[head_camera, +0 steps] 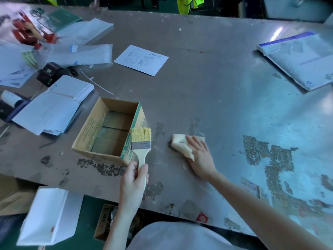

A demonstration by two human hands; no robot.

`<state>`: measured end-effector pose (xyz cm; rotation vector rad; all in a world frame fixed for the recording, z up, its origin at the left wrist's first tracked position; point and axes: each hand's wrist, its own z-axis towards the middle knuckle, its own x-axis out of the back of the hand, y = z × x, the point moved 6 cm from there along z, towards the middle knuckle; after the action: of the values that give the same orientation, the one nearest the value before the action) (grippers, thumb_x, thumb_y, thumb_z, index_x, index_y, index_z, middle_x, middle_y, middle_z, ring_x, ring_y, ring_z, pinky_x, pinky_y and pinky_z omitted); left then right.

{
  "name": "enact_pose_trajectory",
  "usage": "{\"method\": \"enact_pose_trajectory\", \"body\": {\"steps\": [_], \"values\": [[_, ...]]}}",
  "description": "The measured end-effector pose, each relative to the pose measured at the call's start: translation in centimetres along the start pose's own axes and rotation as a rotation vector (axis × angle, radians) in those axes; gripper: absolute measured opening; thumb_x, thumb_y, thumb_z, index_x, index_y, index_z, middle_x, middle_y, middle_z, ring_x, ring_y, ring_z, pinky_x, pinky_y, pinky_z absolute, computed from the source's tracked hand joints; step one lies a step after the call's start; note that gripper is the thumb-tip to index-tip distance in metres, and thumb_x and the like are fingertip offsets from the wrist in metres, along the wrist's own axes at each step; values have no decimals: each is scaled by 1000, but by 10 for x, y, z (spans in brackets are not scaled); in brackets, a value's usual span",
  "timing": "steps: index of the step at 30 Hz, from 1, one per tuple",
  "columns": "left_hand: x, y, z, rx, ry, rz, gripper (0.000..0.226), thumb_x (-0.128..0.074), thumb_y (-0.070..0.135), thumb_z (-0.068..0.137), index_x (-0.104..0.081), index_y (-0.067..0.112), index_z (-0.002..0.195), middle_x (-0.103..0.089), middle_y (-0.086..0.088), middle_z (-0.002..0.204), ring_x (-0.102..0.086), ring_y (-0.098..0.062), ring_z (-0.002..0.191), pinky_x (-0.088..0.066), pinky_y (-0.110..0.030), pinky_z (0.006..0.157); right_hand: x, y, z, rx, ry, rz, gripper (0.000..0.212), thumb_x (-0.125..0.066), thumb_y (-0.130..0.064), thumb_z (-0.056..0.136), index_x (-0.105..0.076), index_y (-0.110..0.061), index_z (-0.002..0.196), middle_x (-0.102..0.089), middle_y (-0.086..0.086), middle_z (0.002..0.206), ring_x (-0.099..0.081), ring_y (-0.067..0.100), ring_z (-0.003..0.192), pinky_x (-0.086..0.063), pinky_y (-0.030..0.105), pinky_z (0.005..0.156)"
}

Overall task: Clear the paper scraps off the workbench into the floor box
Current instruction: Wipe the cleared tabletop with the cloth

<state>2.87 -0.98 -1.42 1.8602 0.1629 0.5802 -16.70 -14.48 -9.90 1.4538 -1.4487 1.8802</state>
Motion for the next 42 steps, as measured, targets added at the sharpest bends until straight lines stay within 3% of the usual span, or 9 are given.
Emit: {"method": "enact_pose_trajectory", "body": {"steps": [4,7,13,19,24,30,36,38,42], "values": [[-3,0,-2,-6,-3,-14,28,-52,18,95,-43,0,76,-44,4,53,-38,-16,50,-32,-33,54,-14,-19,-12,214,-145,-22,61,-49,-17,82,-40,-31,141,-22,-5,156,-11,13,144,1,30,116],[-5,0,-2,-18,-11,-11,29,-52,19,94,-43,-1,76,-44,2,53,-38,-16,50,-33,-34,55,1,-4,-12,283,-194,-34,58,-52,-24,84,-41,-26,141,-25,-4,155,-14,11,142,0,25,114],[-17,3,-4,-55,-56,-1,29,-52,17,95,-41,3,71,-43,2,52,-35,-12,45,-31,-25,49,51,67,-36,-78,76,79,52,-56,-7,87,-45,-11,138,-39,4,148,-30,28,140,-16,37,115],[-21,5,-12,-91,-100,22,29,-51,16,96,-40,3,72,-42,3,51,-33,-12,44,-29,-22,46,59,77,-63,-454,274,-11,52,-55,0,81,-49,1,133,-34,13,151,-25,33,142,-15,45,117],[-24,5,-15,-107,-105,40,31,-52,15,95,-39,4,69,-43,2,51,-35,-13,46,-30,-24,48,6,12,-59,-219,84,-42,62,-44,-18,79,-43,-21,141,-23,4,156,-18,27,145,-6,41,118],[-26,2,-19,-102,-119,49,32,-52,17,95,-39,3,70,-43,-1,52,-34,-13,45,-29,-24,47,-2,1,-77,118,-68,-76,81,-51,0,69,-37,-34,142,-19,-6,157,-12,14,145,-2,33,117],[-27,-4,-23,-85,-134,62,31,-52,20,95,-42,-2,76,-45,-4,57,-39,-15,51,-31,-24,50,59,99,-117,-371,183,-35,51,-59,5,79,-54,-5,129,-24,-8,151,-23,24,143,-11,45,119],[-28,-6,-23,-78,-152,65,31,-52,21,95,-43,-2,77,-44,-4,57,-37,-15,50,-30,-25,49,77,130,-141,-549,267,-14,54,-57,3,82,-48,-7,134,-29,0,154,-22,24,143,-13,46,118],[-29,-6,-22,-80,-171,77,31,-51,21,96,-41,-1,76,-43,0,54,-34,-15,48,-28,-23,46,80,137,-152,-651,358,-3,58,-47,-12,90,-33,-14,146,-33,6,153,-21,29,143,-18,49,116]]}}
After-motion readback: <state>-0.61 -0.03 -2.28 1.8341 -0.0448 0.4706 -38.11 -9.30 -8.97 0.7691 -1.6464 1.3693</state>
